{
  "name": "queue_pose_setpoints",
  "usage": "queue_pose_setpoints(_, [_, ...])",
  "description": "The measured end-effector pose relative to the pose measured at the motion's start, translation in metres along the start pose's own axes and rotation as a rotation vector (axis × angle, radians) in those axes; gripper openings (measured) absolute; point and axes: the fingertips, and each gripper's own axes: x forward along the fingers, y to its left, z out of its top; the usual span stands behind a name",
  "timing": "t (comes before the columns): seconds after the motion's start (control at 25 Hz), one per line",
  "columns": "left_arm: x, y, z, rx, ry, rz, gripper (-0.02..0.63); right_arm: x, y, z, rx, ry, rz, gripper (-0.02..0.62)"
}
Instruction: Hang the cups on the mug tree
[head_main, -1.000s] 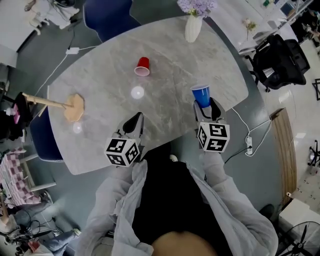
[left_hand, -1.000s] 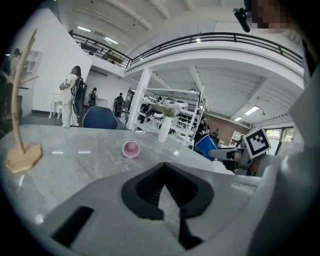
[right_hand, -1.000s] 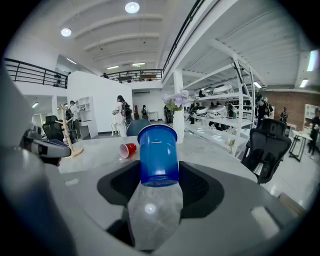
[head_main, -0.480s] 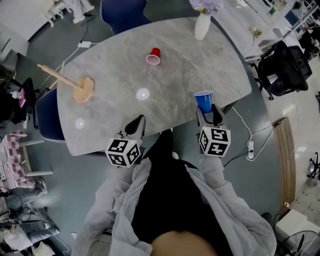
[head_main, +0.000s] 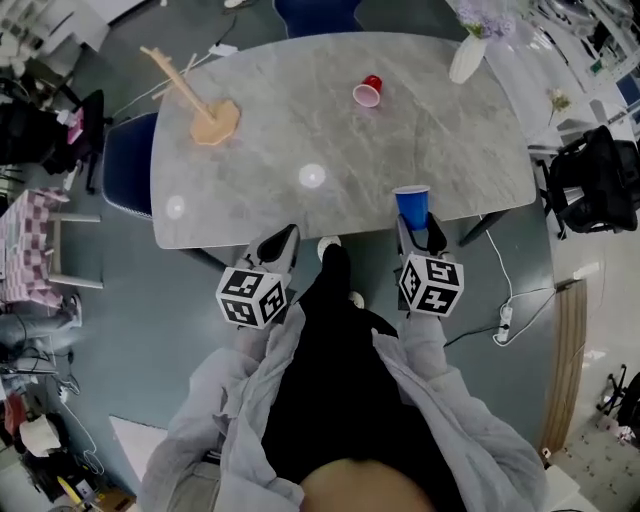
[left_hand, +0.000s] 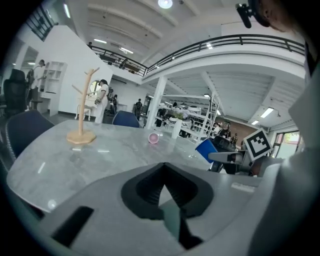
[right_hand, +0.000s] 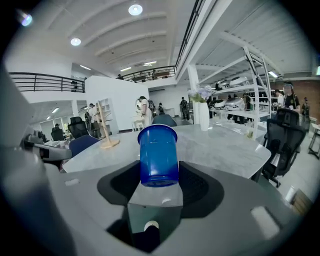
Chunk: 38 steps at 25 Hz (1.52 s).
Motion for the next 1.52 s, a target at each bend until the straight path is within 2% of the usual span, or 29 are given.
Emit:
queue_pose_setpoints(0.28, [-0.03,0.023,-0.008,-0.057,-0.022,0.094,-0.002,0.01,0.056,0.004,-0.074,0.015,0.132,0.25])
queue_pose_setpoints(0.56, [-0.038,0.047,-0.002,-0.071,-0.027,0.147,-0.002,0.042,0.088,0.01,-0.103,0.059,0.205,0.25])
queue_pose_setpoints(0.88, [-0.061,0.117,0.012,-0.154,-0.063,0.24,-0.002,0.093,0.158,0.036,-0.17,0.071,0.301,0.25])
queue_pose_setpoints(1.52, [-0.063,0.233,0.054,-0.212,-0.107,0.32,-0.002,0.19,0.265,0.068,-0.255,0.118,0.422,0.25])
